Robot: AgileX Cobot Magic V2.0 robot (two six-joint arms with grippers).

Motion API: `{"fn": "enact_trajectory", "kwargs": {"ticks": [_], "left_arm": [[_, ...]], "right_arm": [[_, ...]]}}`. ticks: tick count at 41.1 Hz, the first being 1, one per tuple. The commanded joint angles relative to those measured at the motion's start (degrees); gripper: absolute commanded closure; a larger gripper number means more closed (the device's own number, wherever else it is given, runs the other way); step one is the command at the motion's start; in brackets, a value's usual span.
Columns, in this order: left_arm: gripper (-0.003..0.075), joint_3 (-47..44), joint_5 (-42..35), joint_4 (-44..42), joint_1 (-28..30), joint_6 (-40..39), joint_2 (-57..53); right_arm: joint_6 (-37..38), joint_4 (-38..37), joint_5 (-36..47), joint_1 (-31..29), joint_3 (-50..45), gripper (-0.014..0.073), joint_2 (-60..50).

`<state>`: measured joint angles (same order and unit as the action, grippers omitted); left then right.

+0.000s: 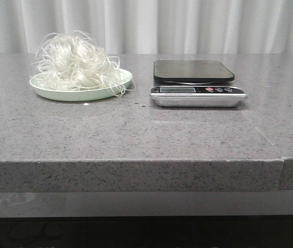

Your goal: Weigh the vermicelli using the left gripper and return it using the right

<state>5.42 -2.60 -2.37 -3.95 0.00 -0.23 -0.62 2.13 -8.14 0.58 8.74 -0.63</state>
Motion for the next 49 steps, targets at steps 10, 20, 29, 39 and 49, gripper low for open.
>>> {"fn": "enact_trajectory", "kwargs": {"ticks": [10,20,29,39,49], "left_arm": [[0.0577,24.8,10.6,0.6,-0.5,0.0,7.9],[0.0577,37.1,21.6,0.9,-0.5,0.0,19.3],[0.0577,37.5,25.9,1.0,-0.5,0.0,27.7],[0.0577,37.5,28.0,1.0,-0.5,0.0,34.5],[0.0573,37.5,28.4,1.0,-0.5,0.0,40.0]], "right_arm": [[0.0,-0.5,-7.6,-0.1,23.7,0.0434,10.0],[0.0,-0.5,-17.5,-0.1,35.3,0.0434,22.6],[0.0,-0.5,-20.2,-0.1,36.3,0.0434,30.8],[0.0,-0.5,-22.7,-0.1,36.2,0.0434,38.3],[0.0,-0.5,-23.2,-0.1,35.6,0.0426,44.3]]}}
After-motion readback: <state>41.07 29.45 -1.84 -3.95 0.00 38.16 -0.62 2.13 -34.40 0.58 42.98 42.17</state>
